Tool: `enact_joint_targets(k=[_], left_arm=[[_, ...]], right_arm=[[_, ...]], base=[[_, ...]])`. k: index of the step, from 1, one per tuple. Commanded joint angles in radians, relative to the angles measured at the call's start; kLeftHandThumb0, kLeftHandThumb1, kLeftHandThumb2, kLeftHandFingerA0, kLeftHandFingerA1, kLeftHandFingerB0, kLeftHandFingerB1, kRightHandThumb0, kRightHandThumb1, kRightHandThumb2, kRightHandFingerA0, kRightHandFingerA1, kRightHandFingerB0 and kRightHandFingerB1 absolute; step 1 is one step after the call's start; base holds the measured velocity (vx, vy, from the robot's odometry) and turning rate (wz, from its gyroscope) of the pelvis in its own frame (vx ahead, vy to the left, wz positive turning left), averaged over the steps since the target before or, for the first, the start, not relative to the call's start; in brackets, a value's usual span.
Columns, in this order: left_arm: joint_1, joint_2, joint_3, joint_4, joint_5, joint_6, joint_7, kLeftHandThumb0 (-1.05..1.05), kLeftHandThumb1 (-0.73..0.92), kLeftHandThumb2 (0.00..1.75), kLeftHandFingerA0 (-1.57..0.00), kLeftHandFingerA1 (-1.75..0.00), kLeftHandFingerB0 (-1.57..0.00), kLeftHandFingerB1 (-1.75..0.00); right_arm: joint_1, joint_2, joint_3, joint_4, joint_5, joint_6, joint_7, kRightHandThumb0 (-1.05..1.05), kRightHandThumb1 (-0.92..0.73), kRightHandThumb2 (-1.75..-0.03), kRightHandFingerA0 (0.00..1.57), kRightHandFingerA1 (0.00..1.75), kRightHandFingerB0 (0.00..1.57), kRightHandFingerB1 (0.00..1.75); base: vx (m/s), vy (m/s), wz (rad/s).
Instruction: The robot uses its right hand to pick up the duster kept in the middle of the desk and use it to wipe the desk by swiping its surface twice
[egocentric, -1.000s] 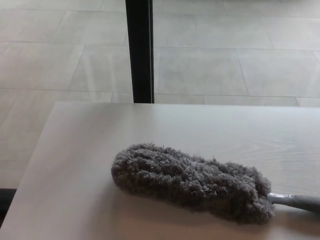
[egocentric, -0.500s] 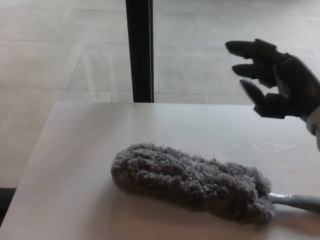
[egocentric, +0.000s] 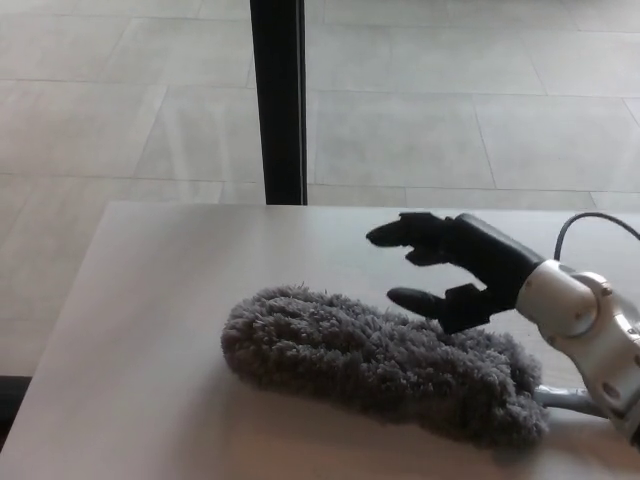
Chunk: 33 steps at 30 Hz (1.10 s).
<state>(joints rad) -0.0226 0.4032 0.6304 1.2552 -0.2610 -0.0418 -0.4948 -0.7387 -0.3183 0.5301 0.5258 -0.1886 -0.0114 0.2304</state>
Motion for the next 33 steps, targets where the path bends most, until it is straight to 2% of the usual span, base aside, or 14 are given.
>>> enact_joint_targets(k=[1, 2, 3, 5, 6, 9, 10, 11, 12, 17, 18, 22, 26, 33], left_arm=[[-0.002, 0.056, -0.008, 0.025, -0.019, 0.008, -0.033, -0.98, 0.69, 1.13, -0.55, -1.06, -0.35, -0.93], [-0.001, 0.056, -0.008, 0.025, -0.02, 0.008, -0.033, -0.98, 0.69, 1.13, -0.55, -1.06, -0.35, -0.93], [0.0, 0.056, -0.009, 0.026, -0.019, 0.006, -0.029, -0.97, 0.92, 0.65, -0.35, -1.31, -0.18, -1.17], [0.003, 0.057, -0.01, 0.021, -0.019, 0.007, -0.025, -0.98, 0.92, 0.66, -0.34, -1.32, -0.18, -1.19], [0.007, 0.059, -0.011, 0.019, -0.019, 0.008, -0.03, -0.98, 0.69, 1.13, -0.56, -1.07, -0.35, -0.94], [0.009, 0.059, -0.012, 0.022, -0.019, 0.006, -0.029, -0.98, 0.69, 1.13, -0.54, -1.06, -0.33, -0.92], [0.008, 0.059, -0.012, 0.025, -0.019, 0.005, -0.027, -0.97, 0.91, 0.68, -0.28, -1.36, -0.15, -1.25], [0.008, 0.059, -0.013, 0.026, -0.018, 0.006, -0.024, -0.97, 0.91, 0.68, -0.28, -1.36, -0.15, -1.25], [0.01, 0.056, -0.011, 0.025, -0.022, 0.008, -0.028, -0.98, 0.69, 1.13, -0.52, -1.05, -0.35, -0.93], [0.014, 0.055, -0.026, 0.018, -0.013, 0.0, -0.029, -1.05, 0.73, 1.17, -0.53, -1.08, -0.33, -0.94], [0.015, 0.053, -0.027, 0.021, -0.013, -0.004, -0.031, -1.05, 0.73, 1.17, -0.54, -1.09, -0.34, -0.96], [0.016, 0.053, -0.029, 0.02, -0.014, -0.003, -0.031, -1.05, 0.73, 1.17, -0.55, -1.09, -0.36, -0.97], [0.02, 0.051, -0.028, 0.02, -0.017, -0.002, -0.036, -1.05, 0.74, 1.17, -0.55, -1.09, -0.3, -0.93], [0.017, 0.047, -0.028, 0.025, -0.018, 0.001, -0.04, -1.05, 0.74, 1.18, -0.51, -1.06, -0.33, -0.94]], right_arm=[[-0.013, -0.01, 0.273, 0.139, -0.401, -0.034, -0.099, -0.67, -0.75, -0.63, 0.23, 0.49, 0.3, 0.33], [-0.01, -0.009, 0.277, 0.141, -0.401, -0.031, -0.1, -0.67, -0.75, -0.63, 0.23, 0.49, 0.3, 0.33], [0.001, -0.01, 0.288, 0.145, -0.403, -0.029, -0.11, -0.67, -0.74, -0.63, 0.23, 0.5, 0.3, 0.34], [0.032, -0.006, 0.31, 0.156, -0.412, -0.031, -0.142, -0.65, -0.72, -0.62, 0.24, 0.5, 0.3, 0.33], [0.056, -0.002, 0.321, 0.149, -0.419, -0.026, -0.173, -0.66, -0.74, -0.62, 0.23, 0.52, 0.28, 0.34], [0.066, 0.003, 0.329, 0.148, -0.417, -0.021, -0.193, -0.65, -0.73, -0.62, 0.23, 0.51, 0.29, 0.34], [0.082, 0.009, 0.328, 0.143, -0.414, -0.019, -0.216, -0.63, -0.72, -0.62, 0.23, 0.52, 0.29, 0.34], [0.099, 0.016, 0.324, 0.137, -0.411, -0.019, -0.241, -0.63, -0.72, -0.62, 0.23, 0.52, 0.29, 0.34], [0.108, 0.016, 0.33, 0.129, -0.418, -0.019, -0.253, -0.64, -0.72, -0.62, 0.23, 0.52, 0.28, 0.34], [0.157, 0.041, 0.333, 0.127, -0.454, -0.055, -0.408, -0.56, -0.69, -0.61, 0.36, 0.62, 0.35, 0.37], [0.176, 0.05, 0.336, 0.142, -0.472, -0.06, -0.476, -0.56, -0.53, -0.92, 0.43, 0.74, 0.28, 0.52], [0.205, 0.066, 0.331, 0.172, -0.496, -0.082, -0.59, -0.48, -0.64, -0.59, 0.55, 0.88, 0.43, 0.42], [0.251, 0.071, 0.35, 0.206, -0.561, -0.144, -0.84, -0.33, -0.71, -0.69, 0.99, 1.63, 0.66, 0.58], [0.297, 0.077, 0.337, 0.205, -0.587, -0.195, -1.041, -0.32, -0.71, -0.66, 0.85, 1.67, 0.79, 0.83]], base=[[0.0, 0.0, 0.0], [0.0, 0.0, 0.0], [0.0, 0.0, 0.0], [0.0, 0.0, 0.0], [0.0, 0.0, 0.0], [0.0, 0.0, 0.0], [0.0, 0.0, 0.0], [0.0, 0.0, 0.0], [0.0, 0.0, 0.0], [0.0, 0.0, 0.0], [0.0, 0.0, 0.0], [0.0, 0.0, 0.0], [0.0, 0.0, 0.0], [0.0, 0.0, 0.0]])
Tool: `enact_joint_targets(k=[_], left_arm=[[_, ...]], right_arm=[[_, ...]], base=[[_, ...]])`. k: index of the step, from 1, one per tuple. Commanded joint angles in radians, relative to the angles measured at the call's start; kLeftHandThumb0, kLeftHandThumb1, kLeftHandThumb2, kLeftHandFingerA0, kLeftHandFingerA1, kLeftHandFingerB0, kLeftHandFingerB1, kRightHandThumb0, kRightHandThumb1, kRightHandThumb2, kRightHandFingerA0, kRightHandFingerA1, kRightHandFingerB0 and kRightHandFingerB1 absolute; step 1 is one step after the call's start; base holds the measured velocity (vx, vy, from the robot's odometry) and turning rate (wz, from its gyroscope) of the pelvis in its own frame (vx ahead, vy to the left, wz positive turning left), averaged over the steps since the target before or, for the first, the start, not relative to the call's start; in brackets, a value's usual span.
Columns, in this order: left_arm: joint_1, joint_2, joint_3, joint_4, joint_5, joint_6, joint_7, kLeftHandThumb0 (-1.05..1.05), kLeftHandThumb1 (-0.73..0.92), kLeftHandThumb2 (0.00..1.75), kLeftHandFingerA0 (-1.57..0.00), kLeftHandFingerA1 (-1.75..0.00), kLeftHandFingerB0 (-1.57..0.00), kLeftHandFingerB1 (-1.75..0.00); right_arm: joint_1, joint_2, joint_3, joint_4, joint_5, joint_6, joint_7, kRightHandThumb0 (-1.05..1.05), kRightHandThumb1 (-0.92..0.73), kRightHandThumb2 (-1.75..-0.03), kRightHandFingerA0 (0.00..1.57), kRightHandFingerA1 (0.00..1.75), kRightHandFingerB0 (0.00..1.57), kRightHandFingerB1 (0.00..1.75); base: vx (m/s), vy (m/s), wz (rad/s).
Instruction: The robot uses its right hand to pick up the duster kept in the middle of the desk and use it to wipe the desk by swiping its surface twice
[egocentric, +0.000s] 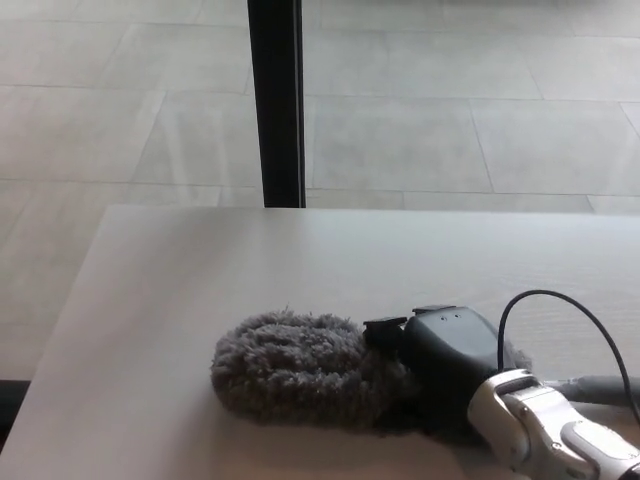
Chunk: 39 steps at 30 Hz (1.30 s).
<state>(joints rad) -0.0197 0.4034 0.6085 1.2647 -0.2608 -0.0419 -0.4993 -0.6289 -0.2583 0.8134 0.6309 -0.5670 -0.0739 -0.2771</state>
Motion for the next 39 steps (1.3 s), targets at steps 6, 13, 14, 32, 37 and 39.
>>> enact_joint_targets(k=[6, 13, 14, 32, 37, 39], left_arm=[[0.015, 0.042, 0.002, 0.016, -0.026, 0.004, -0.03, -0.99, 0.72, 1.16, -0.56, -1.08, -0.35, -0.94], [0.016, 0.039, 0.007, 0.013, -0.034, 0.005, -0.041, -1.02, 0.91, 0.71, -0.36, -1.24, -0.29, -1.16], [0.015, 0.038, 0.009, 0.014, -0.035, 0.006, -0.037, -0.99, 0.92, 0.7, -0.37, -1.25, -0.29, -1.16], [0.006, 0.046, 0.02, 0.008, -0.048, 0.006, -0.059, -0.61, 0.59, 1.22, -0.28, -0.83, -0.12, -0.74], [-0.001, 0.048, 0.016, 0.006, -0.047, 0.008, -0.049, -0.6, 0.6, 1.22, -0.27, -0.83, -0.12, -0.74], [-0.01, 0.047, 0.02, 0.006, -0.057, 0.006, -0.056, -0.63, 0.62, 1.24, -0.27, -0.84, -0.09, -0.74]], right_arm=[[0.187, -0.004, 0.052, 0.081, -0.246, -0.144, -0.64, -0.33, -0.56, -1.01, 1.1, 1.29, 0.75, 0.96], [0.15, -0.041, 0.053, 0.102, -0.276, -0.182, -0.686, -0.32, -0.68, -0.63, 0.89, 1.64, 0.74, 0.84], [0.142, -0.046, 0.058, 0.112, -0.293, -0.165, -0.707, -0.36, -0.65, -0.65, 0.88, 1.65, 0.77, 0.83], [0.048, -0.141, 0.32, 0.209, -0.508, -0.105, -0.54, -0.41, -0.54, -0.56, 0.96, 1.63, 0.97, 0.65], [0.057, -0.152, 0.363, 0.197, -0.51, -0.154, -0.547, -0.44, -0.54, -0.63, 0.92, 1.65, 0.95, 0.73], [0.064, -0.167, 0.361, 0.149, -0.495, -0.153, -0.499, -0.42, -0.59, -0.58, 0.92, 1.65, 0.95, 0.72]], base=[[0.0, 0.0, 0.0], [0.0, 0.0, 0.0], [0.0, 0.0, 0.0], [0.0, 0.0, 0.0], [0.0, 0.0, 0.0], [0.0, 0.0, 0.0]])
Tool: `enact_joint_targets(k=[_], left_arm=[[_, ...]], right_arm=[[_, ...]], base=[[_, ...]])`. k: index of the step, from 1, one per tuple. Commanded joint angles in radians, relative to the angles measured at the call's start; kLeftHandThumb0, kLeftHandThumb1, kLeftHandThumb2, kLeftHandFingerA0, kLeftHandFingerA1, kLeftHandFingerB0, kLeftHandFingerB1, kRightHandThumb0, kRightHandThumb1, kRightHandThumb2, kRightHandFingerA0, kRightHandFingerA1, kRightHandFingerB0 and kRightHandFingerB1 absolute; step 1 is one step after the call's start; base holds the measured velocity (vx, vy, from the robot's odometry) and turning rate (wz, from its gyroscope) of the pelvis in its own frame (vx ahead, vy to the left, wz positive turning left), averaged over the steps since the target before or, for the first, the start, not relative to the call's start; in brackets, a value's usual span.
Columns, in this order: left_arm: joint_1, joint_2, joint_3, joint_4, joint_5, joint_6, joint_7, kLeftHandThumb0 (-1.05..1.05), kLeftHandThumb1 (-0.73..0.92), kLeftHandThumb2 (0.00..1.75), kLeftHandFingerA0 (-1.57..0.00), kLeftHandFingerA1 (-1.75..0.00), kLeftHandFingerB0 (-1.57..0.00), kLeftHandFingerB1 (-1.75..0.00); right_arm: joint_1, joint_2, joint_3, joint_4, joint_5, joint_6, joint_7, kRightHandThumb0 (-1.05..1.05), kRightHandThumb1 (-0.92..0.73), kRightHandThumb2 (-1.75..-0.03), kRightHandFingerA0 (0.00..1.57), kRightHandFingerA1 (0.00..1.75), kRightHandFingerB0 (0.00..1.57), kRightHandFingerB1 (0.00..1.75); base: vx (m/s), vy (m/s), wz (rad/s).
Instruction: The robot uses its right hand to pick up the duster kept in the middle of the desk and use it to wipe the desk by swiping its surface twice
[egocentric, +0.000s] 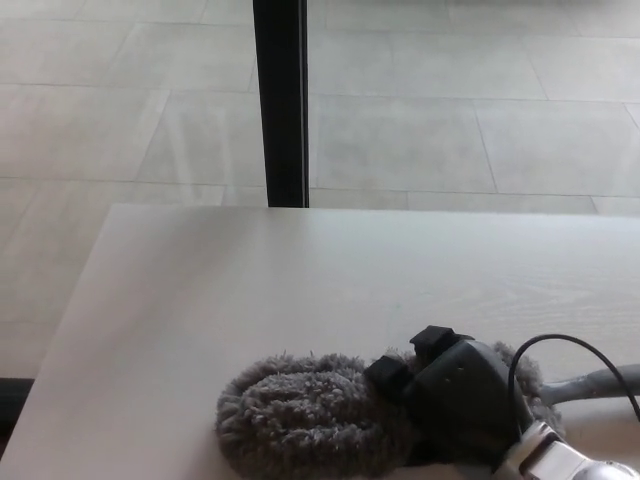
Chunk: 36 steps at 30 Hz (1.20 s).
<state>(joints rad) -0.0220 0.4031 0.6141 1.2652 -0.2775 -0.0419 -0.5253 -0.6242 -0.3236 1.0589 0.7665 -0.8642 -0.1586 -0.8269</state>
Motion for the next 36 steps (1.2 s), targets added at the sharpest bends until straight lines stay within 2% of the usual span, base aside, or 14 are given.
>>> enact_joint_targets(k=[1, 6, 9, 17, 18, 19, 20, 21, 22, 23, 27, 30, 34, 36], left_arm=[[-0.012, 0.046, 0.013, 0.006, -0.04, 0.009, -0.022, -0.62, 0.59, 1.22, -0.28, -0.84, -0.11, -0.74], [-0.014, 0.05, 0.014, 0.009, -0.046, 0.009, -0.021, -0.61, 0.59, 1.22, -0.29, -0.84, -0.1, -0.73], [-0.01, 0.053, 0.004, 0.008, -0.041, -0.001, -0.023, -0.62, 0.63, 1.24, -0.3, -0.86, -0.08, -0.73], [-0.006, 0.055, 0.006, 0.011, -0.044, 0.001, -0.02, -0.63, 0.63, 1.25, -0.33, -0.88, -0.1, -0.74], [-0.005, 0.055, 0.004, 0.011, -0.042, -0.001, -0.019, -0.61, 0.61, 1.24, -0.34, -0.88, -0.12, -0.75], [-0.004, 0.055, 0.005, 0.012, -0.043, -0.003, -0.025, -1.01, 0.92, 0.75, -0.37, -1.23, -0.27, -1.14], [-0.002, 0.053, 0.007, 0.013, -0.047, -0.004, -0.031, -0.62, 0.61, 1.23, -0.33, -0.87, -0.11, -0.74], [-0.002, 0.053, 0.008, 0.013, -0.048, -0.003, -0.032, -0.62, 0.61, 1.23, -0.33, -0.87, -0.11, -0.74], [-0.001, 0.053, 0.007, 0.013, -0.047, -0.002, -0.03, -0.99, 0.92, 0.74, -0.39, -1.25, -0.29, -1.15], [-0.001, 0.053, 0.007, 0.012, -0.047, 0.003, -0.023, -0.63, 0.63, 1.24, -0.34, -0.89, -0.1, -0.74], [0.001, 0.048, 0.009, 0.012, -0.052, 0.002, -0.022, -0.65, 0.64, 1.26, -0.33, -0.89, -0.08, -0.74], [-0.004, 0.046, 0.013, 0.013, -0.061, 0.009, -0.022, -0.64, 0.65, 1.26, -0.29, -0.86, -0.07, -0.73], [-0.002, 0.041, 0.011, 0.011, -0.068, 0.005, -0.024, -0.61, 0.66, 1.26, -0.28, -0.84, -0.08, -0.73], [-0.003, 0.04, 0.009, 0.011, -0.068, 0.005, -0.016, -0.59, 0.65, 1.25, -0.3, -0.85, -0.1, -0.73]], right_arm=[[0.066, -0.118, 0.109, -0.027, -0.185, -0.07, 0.093, -0.41, -0.61, -0.6, 0.92, 1.63, 0.93, 0.71], [0.137, -0.197, 0.065, -0.208, -0.155, -0.082, 0.099, -0.43, -0.6, -0.58, 0.9, 1.6, 0.93, 0.73], [0.202, -0.267, -0.003, -0.363, -0.075, -0.09, 0.221, -0.4, -0.61, -0.59, 0.85, 1.56, 0.91, 0.7], [0.342, -0.341, -0.14, -0.52, 0.013, -0.103, 0.289, -0.37, -0.62, -0.58, 0.81, 1.6, 0.87, 0.73], [0.348, -0.339, -0.147, -0.509, -0.004, -0.114, 0.252, -0.38, -0.57, -0.57, 0.84, 1.6, 0.91, 0.72], [0.364, -0.347, -0.162, -0.511, -0.007, -0.114, 0.254, -0.36, -0.59, -0.58, 0.83, 1.56, 0.89, 0.7], [0.378, -0.354, -0.184, -0.519, -0.001, -0.104, 0.286, -0.37, -0.56, -0.61, 0.81, 1.59, 0.9, 0.66], [0.384, -0.354, -0.197, -0.524, -0.002, -0.102, 0.3, -0.37, -0.56, -0.61, 0.81, 1.59, 0.9, 0.66], [0.385, -0.35, -0.204, -0.519, -0.004, -0.104, 0.302, -0.35, -0.58, -0.57, 0.83, 1.56, 0.9, 0.68], [0.372, -0.331, -0.226, -0.496, -0.005, -0.1, 0.304, -0.35, -0.59, -0.57, 0.86, 1.56, 0.91, 0.69], [0.357, -0.285, -0.28, -0.462, 0.004, -0.104, 0.322, -0.3, -0.6, -0.59, 0.89, 1.51, 0.92, 0.71], [0.288, -0.201, -0.33, -0.373, -0.009, -0.131, 0.233, -0.3, -0.55, -0.58, 0.93, 1.5, 0.95, 0.74], [0.213, -0.123, -0.367, -0.29, -0.003, -0.12, 0.283, -0.32, -0.55, -0.62, 0.88, 1.61, 0.92, 0.76], [0.168, -0.073, -0.382, -0.238, 0.012, -0.112, 0.324, -0.3, -0.56, -0.62, 0.94, 1.67, 0.93, 0.74]], base=[[0.0, 0.0, 0.0], [0.0, 0.0, 0.0], [0.0, 0.0, 0.0], [0.0, 0.0, 0.0], [0.0, 0.0, 0.0], [0.0, 0.0, 0.0], [0.0, 0.0, 0.0], [0.0, 0.0, 0.0], [0.0, 0.0, 0.0], [0.0, 0.0, 0.0], [0.0, 0.0, 0.0], [0.0, 0.0, 0.0], [0.0, 0.0, 0.0], [0.0, 0.0, 0.0]])
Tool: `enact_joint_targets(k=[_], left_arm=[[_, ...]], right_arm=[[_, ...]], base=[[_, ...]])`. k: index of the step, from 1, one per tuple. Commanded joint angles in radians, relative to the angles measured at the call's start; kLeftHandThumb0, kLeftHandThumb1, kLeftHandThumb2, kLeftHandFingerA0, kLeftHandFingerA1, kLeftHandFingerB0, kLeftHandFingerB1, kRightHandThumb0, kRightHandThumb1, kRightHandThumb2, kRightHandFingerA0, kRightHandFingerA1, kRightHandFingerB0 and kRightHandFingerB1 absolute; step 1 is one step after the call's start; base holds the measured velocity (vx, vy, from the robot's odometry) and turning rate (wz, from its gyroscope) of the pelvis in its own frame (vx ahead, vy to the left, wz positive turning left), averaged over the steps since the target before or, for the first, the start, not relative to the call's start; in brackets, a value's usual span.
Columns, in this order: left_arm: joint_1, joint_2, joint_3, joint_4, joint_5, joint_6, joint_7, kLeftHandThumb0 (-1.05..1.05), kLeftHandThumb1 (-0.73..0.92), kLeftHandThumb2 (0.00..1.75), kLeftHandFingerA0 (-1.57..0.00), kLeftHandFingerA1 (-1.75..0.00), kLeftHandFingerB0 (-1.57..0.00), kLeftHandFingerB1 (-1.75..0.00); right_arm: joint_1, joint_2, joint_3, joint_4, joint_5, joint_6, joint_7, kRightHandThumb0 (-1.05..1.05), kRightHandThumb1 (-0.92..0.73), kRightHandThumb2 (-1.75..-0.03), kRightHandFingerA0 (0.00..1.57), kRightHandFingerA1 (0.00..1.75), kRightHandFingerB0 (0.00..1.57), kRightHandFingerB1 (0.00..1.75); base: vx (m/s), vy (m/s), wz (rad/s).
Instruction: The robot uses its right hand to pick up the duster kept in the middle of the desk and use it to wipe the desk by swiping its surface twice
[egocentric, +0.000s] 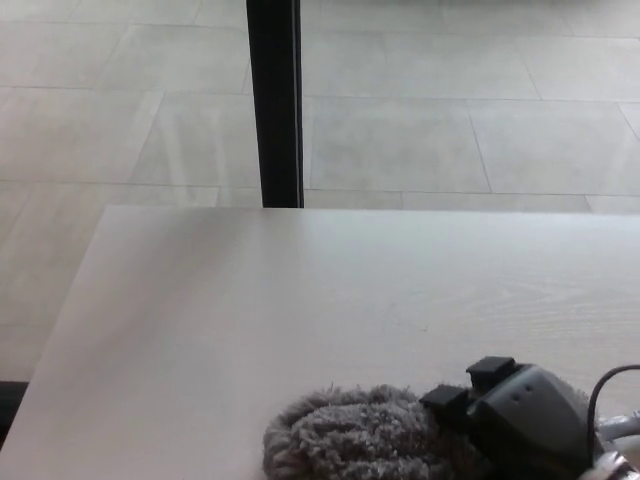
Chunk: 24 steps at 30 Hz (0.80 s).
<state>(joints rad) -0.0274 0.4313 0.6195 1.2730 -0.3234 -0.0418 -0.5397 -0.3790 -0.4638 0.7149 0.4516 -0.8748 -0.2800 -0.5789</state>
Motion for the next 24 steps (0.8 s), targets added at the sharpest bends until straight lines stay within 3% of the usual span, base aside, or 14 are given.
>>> enact_joint_targets(k=[1, 3, 4, 5, 7, 10, 11, 17, 18, 19, 20, 22, 24], left_arm=[[0.004, 0.011, 0.005, 0.003, -0.026, 0.005, -0.005, -0.61, 0.65, 1.26, -0.3, -0.86, -0.09, -0.73], [0.007, 0.007, 0.009, -0.001, -0.034, 0.004, -0.009, -0.62, 0.65, 1.26, -0.31, -0.87, -0.1, -0.74], [0.009, 0.006, 0.007, 0.002, -0.033, 0.001, -0.01, -1.0, 0.91, 0.75, -0.37, -1.22, -0.27, -1.13], [0.008, 0.004, 0.008, 0.005, -0.035, 0.0, -0.013, -0.61, 0.62, 1.24, -0.3, -0.85, -0.11, -0.74], [0.01, -0.002, 0.003, 0.003, -0.034, -0.003, -0.014, -0.62, 0.64, 1.25, -0.31, -0.87, -0.1, -0.74], [0.007, -0.007, -0.001, 0.004, -0.033, -0.004, -0.012, -0.61, 0.63, 1.25, -0.31, -0.86, -0.11, -0.74], [0.008, -0.006, 0.002, 0.004, -0.038, -0.001, -0.018, -0.6, 0.61, 1.23, -0.31, -0.85, -0.12, -0.74], [0.012, -0.012, 0.01, 0.002, -0.049, -0.002, -0.022, -0.6, 0.61, 1.23, -0.33, -0.86, -0.12, -0.74], [0.012, -0.011, 0.008, 0.001, -0.047, -0.003, -0.021, -0.97, 0.92, 0.78, -0.4, -1.22, -0.27, -1.12], [0.013, -0.01, 0.009, 0.0, -0.05, -0.003, -0.032, -1.01, 0.91, 0.76, -0.37, -1.21, -0.26, -1.12], [0.014, -0.012, 0.011, 0.0, -0.054, -0.005, -0.043, -0.96, 0.75, 1.19, -0.56, -1.07, -0.34, -0.93], [0.014, -0.016, 0.013, -0.002, -0.06, -0.006, -0.059, -0.98, 0.74, 1.18, -0.58, -1.09, -0.38, -0.96], [0.015, -0.018, 0.019, -0.005, -0.069, -0.002, -0.07, -0.97, 0.74, 1.17, -0.58, -1.08, -0.38, -0.95]], right_arm=[[-0.098, 0.088, -0.044, 0.103, 0.028, 0.005, 0.086, -0.27, -0.55, -0.62, 0.94, 1.66, 0.94, 0.75], [-0.125, 0.112, -0.049, 0.14, 0.018, 0.006, 0.09, -0.29, -0.54, -0.61, 0.98, 1.69, 0.95, 0.73], [-0.169, 0.146, -0.049, 0.195, 0.014, 0.016, 0.088, -0.3, -0.52, -0.61, 1.01, 1.69, 0.98, 0.74], [-0.186, 0.16, -0.052, 0.225, 0.008, 0.022, 0.075, -0.31, -0.51, -0.6, 0.98, 1.63, 0.98, 0.73], [-0.226, 0.175, -0.051, 0.28, -0.011, 0.049, 0.082, -0.3, -0.53, -0.56, 0.97, 1.64, 0.97, 0.69], [-0.257, 0.176, -0.058, 0.331, -0.009, 0.064, 0.103, -0.22, -0.52, -0.63, 0.9, 1.63, 0.95, 0.77], [-0.279, 0.146, -0.048, 0.348, -0.034, 0.085, 0.136, -0.28, -0.5, -0.55, 0.91, 1.62, 0.92, 0.64], [-0.321, 0.022, -0.013, 0.52, -0.1, 0.099, 0.063, -0.33, -0.5, -0.55, 0.9, 1.62, 0.9, 0.58], [-0.326, 0.006, -0.009, 0.543, -0.102, 0.095, 0.053, -0.34, -0.52, -0.55, 0.91, 1.63, 0.9, 0.6], [-0.333, -0.025, -0.009, 0.586, -0.097, 0.075, 0.043, -0.29, -0.5, -0.55, 0.91, 1.62, 0.92, 0.65], [-0.333, -0.049, -0.003, 0.621, -0.103, 0.076, 0.022, -0.29, -0.5, -0.57, 0.89, 1.66, 0.89, 0.76], [-0.319, -0.1, 0.012, 0.684, -0.122, 0.106, -0.025, -0.29, -0.49, -0.57, 0.91, 1.64, 0.86, 0.66], [-0.307, -0.123, 0.015, 0.715, -0.114, 0.116, -0.032, -0.29, -0.49, -0.57, 0.89, 1.65, 0.87, 0.66]], base=[[0.0, 0.0, 0.0], [0.0, 0.0, 0.0], [0.0, 0.0, 0.0], [0.0, 0.0, 0.0], [0.0, 0.0, 0.0], [0.0, 0.0, 0.0], [0.0, 0.0, 0.0], [0.0, 0.0, 0.0], [0.0, 0.0, 0.0], [0.0, 0.0, 0.0], [0.0, 0.0, 0.0], [0.0, 0.0, 0.0], [0.0, 0.0, 0.0]])
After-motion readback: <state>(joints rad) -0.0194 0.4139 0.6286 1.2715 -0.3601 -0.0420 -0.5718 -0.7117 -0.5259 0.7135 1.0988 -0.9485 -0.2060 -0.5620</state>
